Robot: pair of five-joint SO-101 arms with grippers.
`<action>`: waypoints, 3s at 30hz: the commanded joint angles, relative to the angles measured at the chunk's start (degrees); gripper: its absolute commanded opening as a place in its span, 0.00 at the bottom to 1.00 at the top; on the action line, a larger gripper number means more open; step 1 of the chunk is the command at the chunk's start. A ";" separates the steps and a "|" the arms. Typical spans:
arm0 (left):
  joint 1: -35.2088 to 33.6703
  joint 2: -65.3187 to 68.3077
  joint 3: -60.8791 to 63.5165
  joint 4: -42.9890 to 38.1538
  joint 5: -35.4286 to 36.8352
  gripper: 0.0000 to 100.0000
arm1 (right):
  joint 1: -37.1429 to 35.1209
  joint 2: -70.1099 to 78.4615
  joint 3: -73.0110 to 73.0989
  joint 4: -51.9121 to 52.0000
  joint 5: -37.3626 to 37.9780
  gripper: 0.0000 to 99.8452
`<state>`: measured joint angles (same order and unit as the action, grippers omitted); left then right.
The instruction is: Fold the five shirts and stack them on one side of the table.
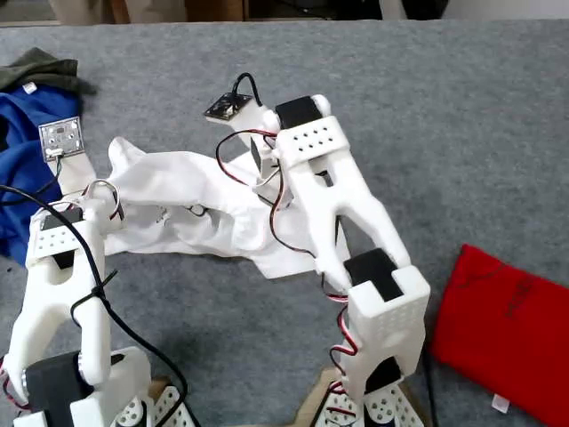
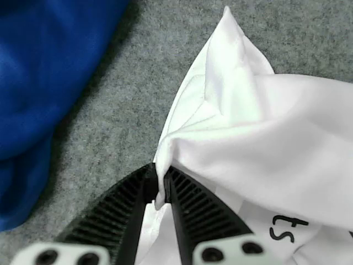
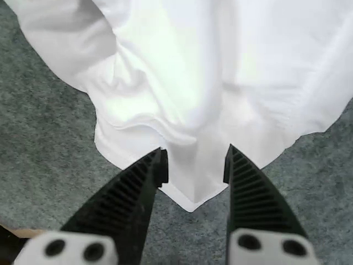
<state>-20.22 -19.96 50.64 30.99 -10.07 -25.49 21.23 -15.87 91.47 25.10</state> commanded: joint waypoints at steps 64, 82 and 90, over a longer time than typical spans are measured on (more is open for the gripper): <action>0.44 -1.19 -0.09 -0.97 -0.26 0.02 | -0.57 7.25 -9.71 4.04 0.53 0.10; 0.44 -1.19 -0.09 -1.05 -0.18 0.02 | 4.35 3.12 -16.31 7.82 0.09 0.00; 0.44 -3.74 -9.23 6.59 5.63 0.02 | 5.76 -9.36 -31.34 10.81 -0.88 0.00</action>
<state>-20.22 -20.04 49.85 31.34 -7.43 -21.36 19.38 -41.63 101.23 25.10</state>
